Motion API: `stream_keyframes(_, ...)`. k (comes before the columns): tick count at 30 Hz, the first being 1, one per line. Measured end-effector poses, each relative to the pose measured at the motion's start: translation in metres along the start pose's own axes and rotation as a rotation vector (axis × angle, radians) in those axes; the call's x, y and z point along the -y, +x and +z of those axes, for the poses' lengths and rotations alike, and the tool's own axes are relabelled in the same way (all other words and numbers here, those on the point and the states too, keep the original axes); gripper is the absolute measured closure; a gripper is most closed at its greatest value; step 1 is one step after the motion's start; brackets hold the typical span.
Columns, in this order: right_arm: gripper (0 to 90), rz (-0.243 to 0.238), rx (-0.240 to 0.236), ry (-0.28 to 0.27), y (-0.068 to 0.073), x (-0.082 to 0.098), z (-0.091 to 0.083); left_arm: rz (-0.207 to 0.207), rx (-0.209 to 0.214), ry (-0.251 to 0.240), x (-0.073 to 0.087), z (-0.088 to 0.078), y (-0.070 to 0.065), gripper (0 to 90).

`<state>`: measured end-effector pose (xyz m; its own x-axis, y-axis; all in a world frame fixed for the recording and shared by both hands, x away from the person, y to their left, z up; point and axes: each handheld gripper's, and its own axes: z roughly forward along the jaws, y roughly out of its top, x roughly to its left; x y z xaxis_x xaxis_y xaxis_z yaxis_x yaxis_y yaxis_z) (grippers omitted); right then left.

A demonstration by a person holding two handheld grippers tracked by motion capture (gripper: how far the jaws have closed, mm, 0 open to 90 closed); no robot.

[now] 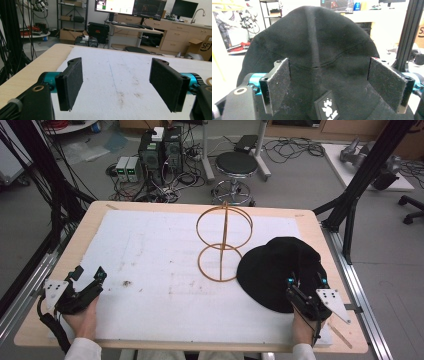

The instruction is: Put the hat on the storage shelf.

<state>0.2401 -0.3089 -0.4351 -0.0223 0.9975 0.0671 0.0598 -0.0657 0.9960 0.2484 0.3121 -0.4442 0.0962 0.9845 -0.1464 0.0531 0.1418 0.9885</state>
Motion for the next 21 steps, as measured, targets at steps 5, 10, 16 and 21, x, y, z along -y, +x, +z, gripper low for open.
stream_keyframes(5,18.3,0.017,0.009,-0.004,-0.0017,-0.0006,-0.0025,-0.009,0.001,0.002,0.0001,-0.0006,0.0008,27.2)
stream_keyframes(10,17.4,0.024,0.009,0.003,-0.0028,-0.0004,-0.0036,-0.020,0.001,0.003,0.0003,-0.0006,0.0017,27.3)
stream_keyframes(16,17.5,0.025,0.013,0.003,-0.0033,-0.0006,-0.0045,-0.024,0.019,0.006,0.0007,0.0000,0.0008,27.2)
stream_keyframes(21,17.1,0.032,0.010,-0.009,-0.0034,-0.0010,-0.0052,-0.024,0.022,0.003,0.0008,0.0000,0.0002,27.2)
